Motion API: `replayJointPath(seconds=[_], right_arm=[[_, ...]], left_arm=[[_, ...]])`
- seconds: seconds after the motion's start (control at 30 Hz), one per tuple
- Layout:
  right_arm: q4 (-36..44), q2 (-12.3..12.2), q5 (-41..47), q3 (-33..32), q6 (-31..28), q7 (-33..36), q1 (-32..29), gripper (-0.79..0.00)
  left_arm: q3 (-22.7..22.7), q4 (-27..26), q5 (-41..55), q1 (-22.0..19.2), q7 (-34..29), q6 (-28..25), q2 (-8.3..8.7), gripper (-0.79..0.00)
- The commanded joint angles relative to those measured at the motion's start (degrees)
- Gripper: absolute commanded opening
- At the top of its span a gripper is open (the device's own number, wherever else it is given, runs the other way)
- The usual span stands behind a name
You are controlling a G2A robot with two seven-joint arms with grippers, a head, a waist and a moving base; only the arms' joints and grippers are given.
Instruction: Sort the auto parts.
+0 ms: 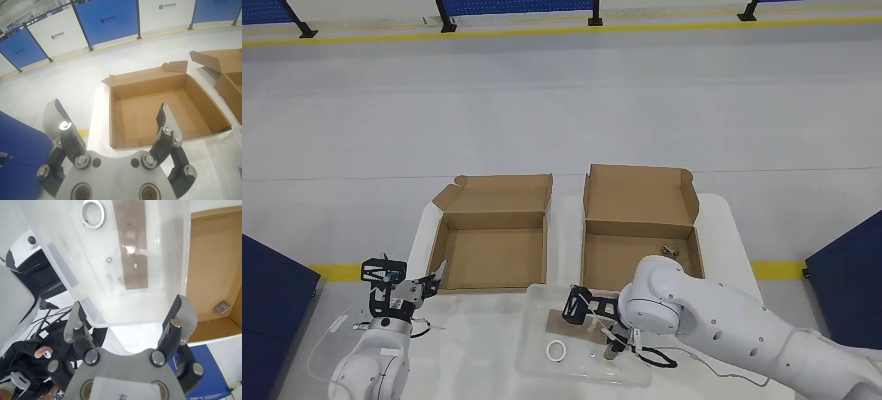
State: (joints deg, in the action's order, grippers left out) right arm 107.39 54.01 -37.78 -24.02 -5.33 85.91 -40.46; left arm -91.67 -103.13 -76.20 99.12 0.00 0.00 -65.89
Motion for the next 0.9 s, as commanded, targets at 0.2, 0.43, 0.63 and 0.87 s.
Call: replayJointPath(seconds=[0.2, 0.43, 0.63, 0.87], right_arm=[[-2.3, 1.5, -2.4, 2.0, -0.4, -2.8, -1.2, 0.0], [-5.7, 3.1, -4.2, 3.5, -0.1, -4.9, -2.0, 0.0], [-9.4, 4.6, -5.2, 4.4, -0.2, -6.6, -2.5, 0.0], [-13.6, 6.1, -5.4, 5.0, -1.2, -8.2, -2.7, 0.0]], left_arm=[[0.0, 0.0, 0.0, 0.0, 0.0, 0.0, 0.0, 0.0], [0.0, 0.0, 0.0, 0.0, 0.0, 0.0, 0.0, 0.0], [0.0, 0.0, 0.0, 0.0, 0.0, 0.0, 0.0, 0.0], [0.0, 0.0, 0.0, 0.0, 0.0, 0.0, 0.0, 0.0]])
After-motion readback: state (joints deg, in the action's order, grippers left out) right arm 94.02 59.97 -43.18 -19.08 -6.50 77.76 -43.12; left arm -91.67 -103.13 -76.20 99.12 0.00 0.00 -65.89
